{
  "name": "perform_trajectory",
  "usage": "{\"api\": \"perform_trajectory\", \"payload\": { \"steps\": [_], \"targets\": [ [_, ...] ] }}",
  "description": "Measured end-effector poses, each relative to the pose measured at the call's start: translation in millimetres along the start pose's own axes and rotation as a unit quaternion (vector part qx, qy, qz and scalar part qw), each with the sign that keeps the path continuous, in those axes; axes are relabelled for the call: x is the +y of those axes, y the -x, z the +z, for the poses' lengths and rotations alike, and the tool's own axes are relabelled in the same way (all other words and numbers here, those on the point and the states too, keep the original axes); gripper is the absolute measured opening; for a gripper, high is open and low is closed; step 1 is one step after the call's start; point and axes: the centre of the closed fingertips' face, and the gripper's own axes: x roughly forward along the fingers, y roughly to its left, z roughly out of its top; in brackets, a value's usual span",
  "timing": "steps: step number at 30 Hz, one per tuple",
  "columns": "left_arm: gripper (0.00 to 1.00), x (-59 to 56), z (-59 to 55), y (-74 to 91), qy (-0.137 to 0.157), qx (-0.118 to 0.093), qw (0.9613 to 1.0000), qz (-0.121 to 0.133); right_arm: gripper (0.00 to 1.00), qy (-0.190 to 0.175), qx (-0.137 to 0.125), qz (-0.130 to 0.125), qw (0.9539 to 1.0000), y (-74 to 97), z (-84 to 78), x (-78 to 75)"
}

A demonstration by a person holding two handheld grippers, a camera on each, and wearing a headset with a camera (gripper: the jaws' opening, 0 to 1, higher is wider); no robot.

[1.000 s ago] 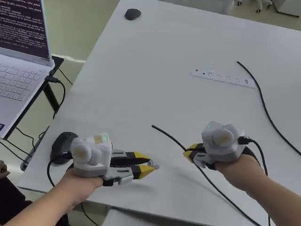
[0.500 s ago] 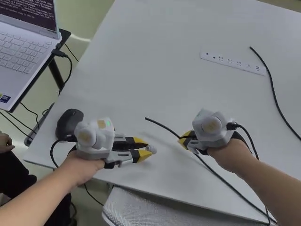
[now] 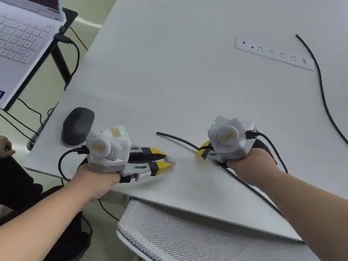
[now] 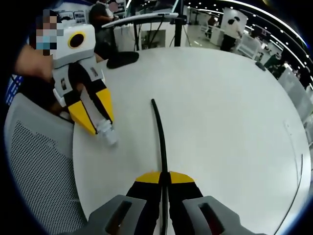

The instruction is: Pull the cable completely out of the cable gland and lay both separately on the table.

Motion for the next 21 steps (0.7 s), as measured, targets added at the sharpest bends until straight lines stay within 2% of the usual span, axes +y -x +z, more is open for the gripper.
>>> {"api": "perform_trajectory", "payload": {
  "steps": [4,7,10,14,18,21],
  "targets": [
    [0.15,3.4,-3.0,0.0,0.0,0.003,1.0,0.004,0.0,-0.007,-0.01,0.002,0.9999,-1.4,4.3,0.5],
    [0.15,6.8,-8.8,-0.3,-0.006,0.015,0.9998,0.01,0.0,-0.002,-0.013,0.003,0.9999,-2.3,6.1,0.7],
    [0.15,6.7,-9.3,0.6,-0.001,0.011,0.9999,0.01,0.0,-0.004,-0.014,0.003,0.9999,-2.1,5.9,0.6],
    [0.16,4.6,-18.9,1.7,-0.017,0.035,0.9992,0.008,0.0,-0.01,-0.012,0.002,0.9999,-2.3,5.8,1.3],
    [0.16,6.0,-18.0,3.8,-0.017,0.034,0.9992,0.01,0.0,-0.008,-0.01,0.003,0.9999,-2.1,5.4,2.0],
    [0.16,5.7,-19.9,3.5,-0.038,0.049,0.998,0.011,0.0,-0.004,-0.008,0.003,1.0,-1.8,4.5,2.6]
  ]
}}
